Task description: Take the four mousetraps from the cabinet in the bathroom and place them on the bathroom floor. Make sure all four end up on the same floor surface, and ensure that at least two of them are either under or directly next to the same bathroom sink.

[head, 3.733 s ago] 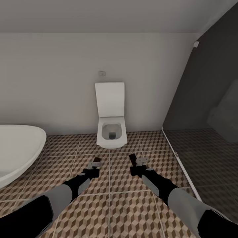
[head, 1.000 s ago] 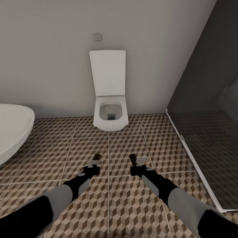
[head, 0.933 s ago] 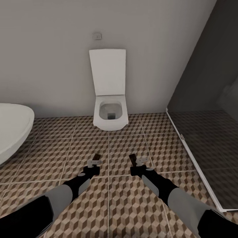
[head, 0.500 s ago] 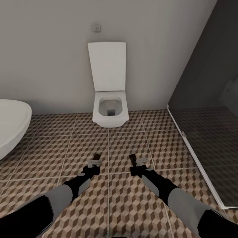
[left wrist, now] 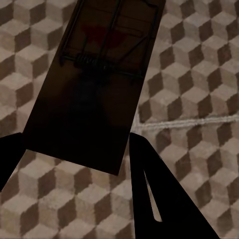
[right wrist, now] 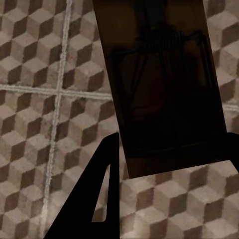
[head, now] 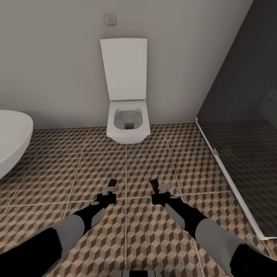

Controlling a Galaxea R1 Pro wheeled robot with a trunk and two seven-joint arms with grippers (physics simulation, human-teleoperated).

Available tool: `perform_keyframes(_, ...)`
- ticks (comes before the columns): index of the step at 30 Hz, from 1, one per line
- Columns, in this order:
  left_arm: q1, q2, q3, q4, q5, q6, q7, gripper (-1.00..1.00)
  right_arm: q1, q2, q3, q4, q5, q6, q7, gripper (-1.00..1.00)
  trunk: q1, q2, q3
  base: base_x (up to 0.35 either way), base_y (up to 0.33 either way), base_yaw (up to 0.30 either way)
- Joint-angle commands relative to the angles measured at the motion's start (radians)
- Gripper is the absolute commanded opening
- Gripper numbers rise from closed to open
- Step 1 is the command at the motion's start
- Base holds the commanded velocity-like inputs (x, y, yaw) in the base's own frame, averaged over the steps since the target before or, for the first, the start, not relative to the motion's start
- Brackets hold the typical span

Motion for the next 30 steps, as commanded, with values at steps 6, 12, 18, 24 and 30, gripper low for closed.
perform_keyframes(6,0.004,0.001,-0.009,-0.001,0.001,-0.002,0.007,-1.00,-0.001,-0.001,0.008,-0.003,-0.010,0.002,-0.010,-1.00,0.008,-0.015,-0.016,0.000,0.000,0.000)
perform_keyframes(12,0.005,0.000,-0.009,-0.001,0.001,-0.002,0.007,-1.00,-0.001,-0.002,0.007,-0.003,-0.009,0.002,-0.010,-1.00,0.008,-0.015,-0.024,0.000,0.000,0.007)
perform_keyframes(18,0.006,0.000,-0.009,-0.001,0.001,-0.002,0.007,-1.00,-0.001,-0.002,0.008,-0.003,-0.008,0.002,-0.011,-1.00,0.008,-0.015,-0.026,0.000,0.000,0.006)
perform_keyframes(24,0.006,0.000,-0.009,-0.001,0.001,-0.002,0.007,-1.00,-0.001,-0.002,0.008,-0.003,-0.008,0.002,-0.012,-1.00,0.008,-0.015,-0.026,0.115,0.044,0.001)
perform_keyframes(30,0.006,0.000,-0.009,-0.001,0.001,-0.002,0.007,-1.00,-0.001,-0.002,0.008,-0.003,-0.008,0.002,-0.012,-1.00,0.008,-0.015,-0.026,0.218,0.137,0.000)
